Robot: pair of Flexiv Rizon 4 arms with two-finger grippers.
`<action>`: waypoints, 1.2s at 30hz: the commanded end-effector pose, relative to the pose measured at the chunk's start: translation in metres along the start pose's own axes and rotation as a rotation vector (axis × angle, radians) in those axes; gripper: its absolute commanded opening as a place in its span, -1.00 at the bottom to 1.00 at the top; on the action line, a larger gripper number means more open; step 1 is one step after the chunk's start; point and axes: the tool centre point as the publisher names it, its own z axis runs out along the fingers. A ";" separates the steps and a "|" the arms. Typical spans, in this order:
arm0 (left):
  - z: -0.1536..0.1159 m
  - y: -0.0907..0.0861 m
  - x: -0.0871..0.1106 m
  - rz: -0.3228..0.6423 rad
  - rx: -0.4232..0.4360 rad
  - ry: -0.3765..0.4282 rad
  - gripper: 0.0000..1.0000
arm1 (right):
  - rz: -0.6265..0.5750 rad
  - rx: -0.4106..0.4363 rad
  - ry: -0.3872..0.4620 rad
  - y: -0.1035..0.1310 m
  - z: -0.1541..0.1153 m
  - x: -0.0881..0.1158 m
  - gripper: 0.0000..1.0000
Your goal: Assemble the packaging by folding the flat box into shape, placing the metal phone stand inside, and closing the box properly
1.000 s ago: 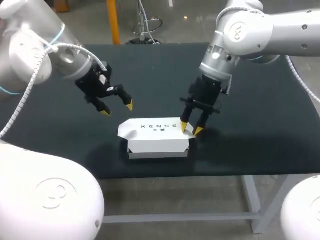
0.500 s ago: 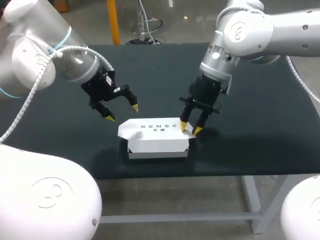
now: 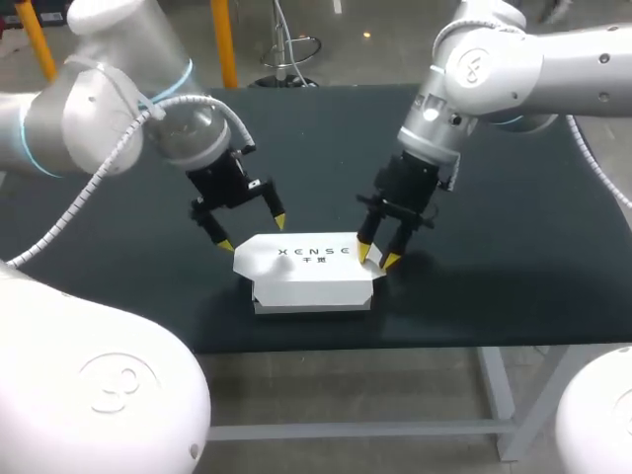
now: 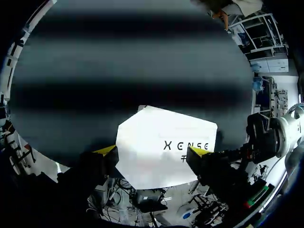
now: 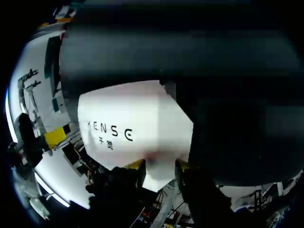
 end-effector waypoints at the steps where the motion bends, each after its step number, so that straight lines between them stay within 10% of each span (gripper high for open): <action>1: -0.004 0.012 0.002 -0.015 0.138 -0.084 1.00 | -0.003 0.003 -0.001 0.000 0.001 0.001 -0.11; 11: 0.005 0.025 -0.001 -0.035 0.093 -0.123 0.99 | 0.003 0.001 -0.001 -0.001 0.001 -0.001 -0.12; 19: 0.013 0.038 -0.008 -0.026 0.092 -0.121 0.22 | 0.002 0.000 0.005 0.001 0.001 -0.001 -0.14; 35: 0.029 0.035 -0.016 0.002 0.096 -0.122 0.29 | 0.001 -0.003 0.012 0.000 0.002 0.001 -0.15; 36: 0.031 0.034 -0.018 0.013 0.095 -0.115 0.05 | 0.002 -0.004 0.015 -0.001 0.003 0.001 -0.15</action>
